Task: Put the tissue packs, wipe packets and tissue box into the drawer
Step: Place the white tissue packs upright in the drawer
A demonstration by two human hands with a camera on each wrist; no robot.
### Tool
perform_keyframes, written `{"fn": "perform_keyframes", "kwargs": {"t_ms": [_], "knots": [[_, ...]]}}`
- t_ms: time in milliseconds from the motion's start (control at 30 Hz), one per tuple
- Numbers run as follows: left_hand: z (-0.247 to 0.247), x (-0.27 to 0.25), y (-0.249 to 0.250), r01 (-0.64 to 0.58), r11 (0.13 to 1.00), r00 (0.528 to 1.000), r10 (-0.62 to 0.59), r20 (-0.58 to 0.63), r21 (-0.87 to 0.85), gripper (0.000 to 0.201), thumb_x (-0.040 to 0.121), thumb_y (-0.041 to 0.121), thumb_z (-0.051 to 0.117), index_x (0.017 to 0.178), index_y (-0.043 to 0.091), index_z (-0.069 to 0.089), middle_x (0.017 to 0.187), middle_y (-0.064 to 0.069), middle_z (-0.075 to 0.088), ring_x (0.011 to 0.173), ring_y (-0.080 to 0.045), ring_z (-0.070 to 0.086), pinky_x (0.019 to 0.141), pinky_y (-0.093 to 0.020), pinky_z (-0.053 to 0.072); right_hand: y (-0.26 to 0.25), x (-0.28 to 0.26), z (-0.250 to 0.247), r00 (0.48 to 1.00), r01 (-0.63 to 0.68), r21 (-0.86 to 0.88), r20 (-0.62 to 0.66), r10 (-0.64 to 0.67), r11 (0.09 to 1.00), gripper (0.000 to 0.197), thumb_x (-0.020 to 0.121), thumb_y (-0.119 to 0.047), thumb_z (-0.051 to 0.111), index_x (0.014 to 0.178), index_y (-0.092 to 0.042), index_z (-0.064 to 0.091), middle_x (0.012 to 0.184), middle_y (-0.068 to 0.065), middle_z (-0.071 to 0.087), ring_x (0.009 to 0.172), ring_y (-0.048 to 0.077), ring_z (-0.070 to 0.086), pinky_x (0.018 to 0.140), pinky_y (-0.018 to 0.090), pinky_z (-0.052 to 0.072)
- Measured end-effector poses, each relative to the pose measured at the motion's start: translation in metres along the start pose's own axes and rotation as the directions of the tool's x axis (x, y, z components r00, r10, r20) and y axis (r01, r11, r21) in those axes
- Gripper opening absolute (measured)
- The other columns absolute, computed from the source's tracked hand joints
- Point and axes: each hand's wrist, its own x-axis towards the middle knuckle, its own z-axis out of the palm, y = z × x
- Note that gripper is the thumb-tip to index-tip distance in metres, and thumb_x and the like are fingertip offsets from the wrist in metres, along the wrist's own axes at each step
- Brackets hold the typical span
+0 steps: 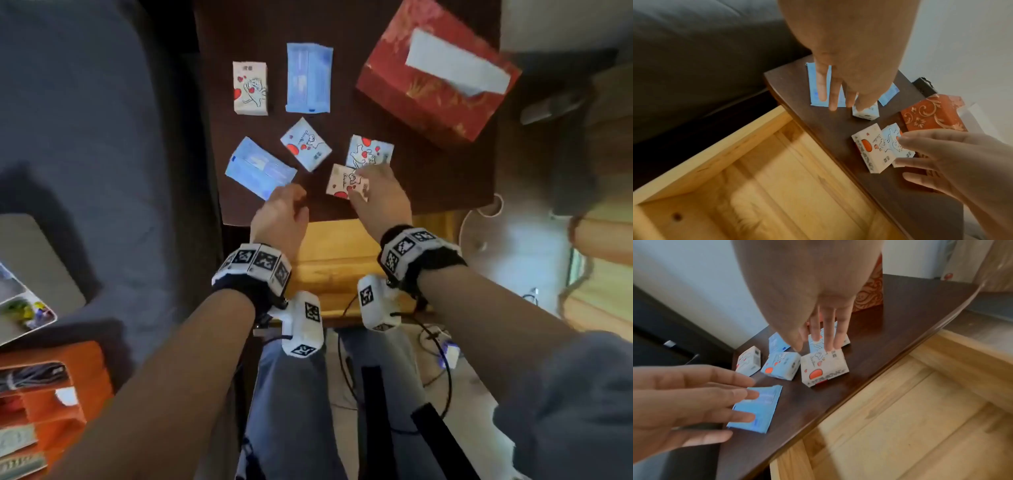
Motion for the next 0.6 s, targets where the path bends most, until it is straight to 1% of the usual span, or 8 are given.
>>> {"fn": "perform_keyframes", "kwargs": {"t_ms": [100, 167, 233, 300, 367, 433, 500, 600], "knots": [[0.001, 0.034, -0.003, -0.024, 0.996, 0.993, 0.014, -0.114, -0.087, 0.037, 0.087, 0.017, 0.057, 0.123, 0.016, 0.050, 0.130, -0.006, 0.050, 0.107, -0.023, 0.059, 0.086, -0.039, 0.051, 0.007, 0.024, 0.004, 0.963, -0.126, 0.103, -0.226, 0.147, 0.987, 0.047, 0.086, -0.028, 0.058, 0.128, -0.012, 0.042, 0.138, 0.009, 0.035, 0.112, 0.030, 0.054, 0.089, 0.039, 0.047], [0.005, 0.054, -0.005, -0.073, 0.992, 0.983, 0.054, -0.175, -0.104, 0.045, 0.083, 0.015, 0.062, 0.125, 0.014, 0.048, 0.135, -0.008, 0.044, 0.116, -0.022, 0.052, 0.085, -0.037, 0.050, 0.016, 0.038, 0.007, 0.930, -0.173, 0.172, -0.295, 0.218, 0.970, 0.055, 0.084, -0.032, 0.061, 0.130, -0.011, 0.039, 0.139, 0.010, 0.033, 0.116, 0.029, 0.052, 0.091, 0.040, 0.047], [0.013, 0.069, -0.008, -0.088, 0.992, 0.978, 0.070, -0.198, -0.087, 0.057, 0.080, 0.017, 0.065, 0.132, 0.012, 0.042, 0.142, -0.011, 0.037, 0.129, -0.024, 0.042, 0.092, -0.035, 0.046, 0.027, 0.050, 0.012, 0.910, -0.221, 0.226, -0.302, 0.284, 0.949, 0.062, 0.083, -0.037, 0.061, 0.134, -0.011, 0.036, 0.141, 0.010, 0.032, 0.120, 0.027, 0.049, 0.095, 0.039, 0.045], [0.021, 0.080, -0.011, -0.056, 0.995, 0.979, 0.040, -0.201, -0.077, 0.069, 0.080, 0.020, 0.067, 0.140, 0.012, 0.032, 0.150, -0.012, 0.028, 0.138, -0.026, 0.030, 0.104, -0.035, 0.038, 0.037, 0.059, 0.017, 0.912, -0.235, 0.256, -0.274, 0.304, 0.938, 0.064, 0.081, -0.041, 0.063, 0.132, -0.010, 0.040, 0.139, 0.010, 0.035, 0.118, 0.025, 0.050, 0.095, 0.036, 0.046], [0.029, 0.087, -0.011, -0.025, 0.994, 0.982, 0.005, -0.190, -0.105, 0.076, 0.080, 0.022, 0.067, 0.143, 0.012, 0.025, 0.153, -0.011, 0.024, 0.141, -0.026, 0.025, 0.111, -0.038, 0.032, 0.046, 0.065, 0.022, 0.919, -0.225, 0.288, -0.255, 0.301, 0.931, 0.062, 0.079, -0.040, 0.067, 0.127, -0.008, 0.046, 0.134, 0.011, 0.039, 0.113, 0.024, 0.053, 0.089, 0.028, 0.046], [0.038, 0.091, -0.010, 0.010, 0.990, 0.983, -0.035, -0.183, -0.137, 0.080, 0.080, 0.026, 0.068, 0.144, 0.012, 0.023, 0.152, -0.011, 0.027, 0.141, -0.025, 0.026, 0.112, -0.040, 0.031, 0.053, 0.067, 0.025, 0.920, -0.202, 0.337, -0.256, 0.297, 0.919, 0.061, 0.076, -0.038, 0.071, 0.122, -0.007, 0.048, 0.131, 0.011, 0.042, 0.107, 0.022, 0.055, 0.081, 0.024, 0.045], [0.044, 0.094, -0.009, 0.028, 0.988, 0.978, -0.058, -0.198, -0.150, 0.081, 0.079, 0.028, 0.069, 0.144, 0.011, 0.023, 0.149, -0.012, 0.031, 0.139, -0.026, 0.028, 0.112, -0.038, 0.029, 0.055, 0.070, 0.025, 0.921, -0.190, 0.374, -0.252, 0.297, 0.908, 0.060, 0.073, -0.038, 0.073, 0.119, -0.008, 0.050, 0.128, 0.010, 0.045, 0.096, 0.018, 0.056, 0.075, 0.023, 0.047], [0.052, 0.095, -0.008, -0.003, 0.984, 0.967, -0.042, -0.252, -0.176, 0.082, 0.076, 0.026, 0.072, 0.142, 0.008, 0.027, 0.142, -0.014, 0.036, 0.133, -0.026, 0.035, 0.108, -0.034, 0.035, 0.056, 0.072, 0.028, 0.927, -0.168, 0.397, -0.249, 0.282, 0.902, 0.058, 0.071, -0.036, 0.075, 0.116, -0.009, 0.051, 0.123, 0.007, 0.049, 0.088, 0.010, 0.051, 0.063, 0.014, 0.042]]}}
